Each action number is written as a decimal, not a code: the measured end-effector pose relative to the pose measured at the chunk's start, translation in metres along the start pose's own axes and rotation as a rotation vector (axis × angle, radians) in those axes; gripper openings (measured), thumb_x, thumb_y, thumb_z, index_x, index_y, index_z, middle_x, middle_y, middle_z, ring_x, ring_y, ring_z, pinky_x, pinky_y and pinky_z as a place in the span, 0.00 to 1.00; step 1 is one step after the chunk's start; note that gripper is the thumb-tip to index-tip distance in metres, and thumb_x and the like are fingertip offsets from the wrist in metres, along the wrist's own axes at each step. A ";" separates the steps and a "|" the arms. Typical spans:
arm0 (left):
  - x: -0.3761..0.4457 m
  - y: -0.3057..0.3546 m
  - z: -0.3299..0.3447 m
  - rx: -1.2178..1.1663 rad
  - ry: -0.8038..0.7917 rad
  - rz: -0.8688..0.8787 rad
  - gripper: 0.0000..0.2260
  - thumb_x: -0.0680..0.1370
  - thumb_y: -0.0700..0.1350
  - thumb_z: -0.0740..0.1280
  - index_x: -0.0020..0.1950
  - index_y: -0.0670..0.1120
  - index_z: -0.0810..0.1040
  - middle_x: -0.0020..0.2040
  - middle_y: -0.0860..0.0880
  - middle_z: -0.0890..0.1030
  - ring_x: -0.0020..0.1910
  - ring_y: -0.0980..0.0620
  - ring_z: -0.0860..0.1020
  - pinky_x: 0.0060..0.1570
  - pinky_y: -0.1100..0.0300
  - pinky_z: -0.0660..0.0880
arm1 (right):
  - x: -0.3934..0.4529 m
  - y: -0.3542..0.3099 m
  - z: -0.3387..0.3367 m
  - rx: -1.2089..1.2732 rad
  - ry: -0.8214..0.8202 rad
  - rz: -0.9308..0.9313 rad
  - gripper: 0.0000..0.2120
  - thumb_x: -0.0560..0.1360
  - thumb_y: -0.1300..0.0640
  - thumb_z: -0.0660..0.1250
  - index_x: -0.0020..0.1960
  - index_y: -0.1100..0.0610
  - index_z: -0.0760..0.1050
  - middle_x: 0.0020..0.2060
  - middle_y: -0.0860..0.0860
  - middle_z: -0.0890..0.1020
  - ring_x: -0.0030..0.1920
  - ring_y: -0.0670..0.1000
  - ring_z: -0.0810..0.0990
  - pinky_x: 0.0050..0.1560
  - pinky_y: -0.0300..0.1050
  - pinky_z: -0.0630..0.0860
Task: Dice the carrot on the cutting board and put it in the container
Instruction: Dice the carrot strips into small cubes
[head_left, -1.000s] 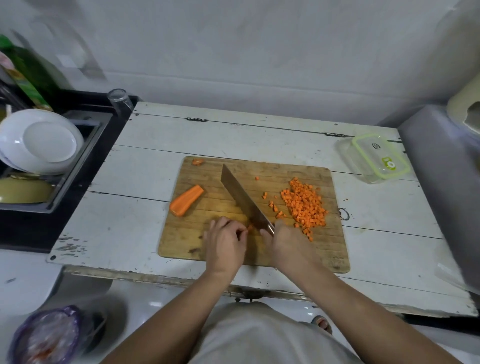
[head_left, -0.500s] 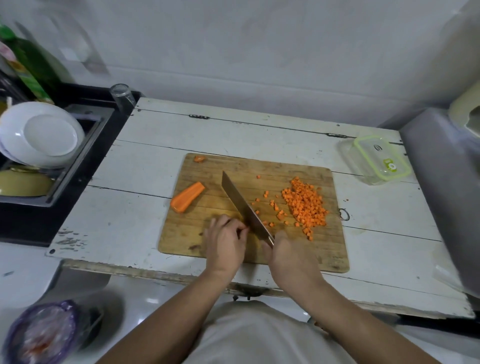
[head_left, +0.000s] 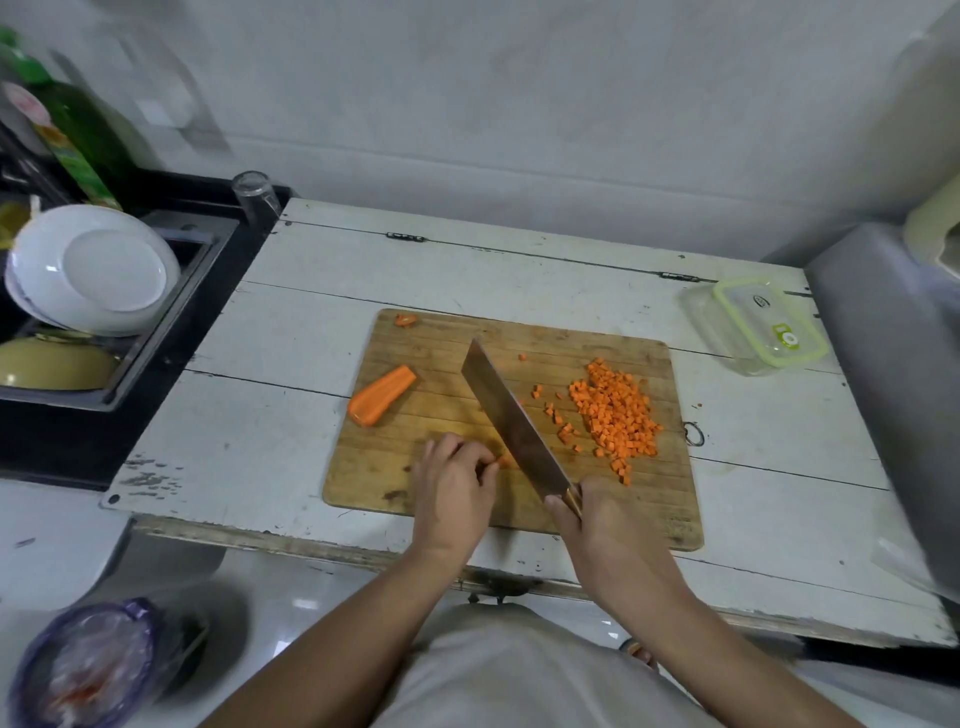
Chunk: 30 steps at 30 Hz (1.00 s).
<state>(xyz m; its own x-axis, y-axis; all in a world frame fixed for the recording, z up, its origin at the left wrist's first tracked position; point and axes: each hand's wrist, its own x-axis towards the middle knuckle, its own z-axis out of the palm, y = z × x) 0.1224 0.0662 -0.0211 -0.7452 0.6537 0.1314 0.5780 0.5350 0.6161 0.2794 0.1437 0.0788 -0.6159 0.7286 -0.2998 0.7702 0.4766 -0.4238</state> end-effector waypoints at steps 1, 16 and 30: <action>0.001 0.001 0.000 0.000 -0.003 -0.002 0.02 0.75 0.47 0.75 0.44 0.52 0.83 0.46 0.55 0.76 0.49 0.51 0.72 0.49 0.53 0.70 | -0.004 -0.002 -0.001 0.012 0.009 -0.008 0.14 0.83 0.42 0.58 0.45 0.51 0.68 0.34 0.47 0.76 0.34 0.49 0.76 0.34 0.48 0.71; 0.002 0.004 -0.006 -0.004 -0.046 -0.006 0.01 0.77 0.45 0.74 0.45 0.51 0.86 0.47 0.54 0.78 0.50 0.49 0.72 0.51 0.52 0.70 | 0.020 -0.008 0.011 0.051 -0.027 0.131 0.14 0.83 0.43 0.56 0.54 0.54 0.70 0.37 0.50 0.79 0.37 0.53 0.78 0.34 0.48 0.70; 0.030 -0.055 -0.067 0.064 0.177 -0.166 0.18 0.78 0.39 0.69 0.68 0.46 0.77 0.67 0.42 0.73 0.67 0.39 0.68 0.68 0.42 0.69 | -0.001 -0.008 0.016 0.097 -0.147 0.081 0.13 0.83 0.43 0.58 0.47 0.51 0.69 0.37 0.49 0.77 0.36 0.50 0.76 0.34 0.48 0.69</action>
<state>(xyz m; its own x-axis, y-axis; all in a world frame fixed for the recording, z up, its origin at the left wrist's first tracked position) 0.0461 0.0203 0.0009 -0.8753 0.4528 0.1698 0.4582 0.6640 0.5908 0.2712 0.1315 0.0684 -0.5752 0.6795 -0.4553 0.8033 0.3641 -0.4713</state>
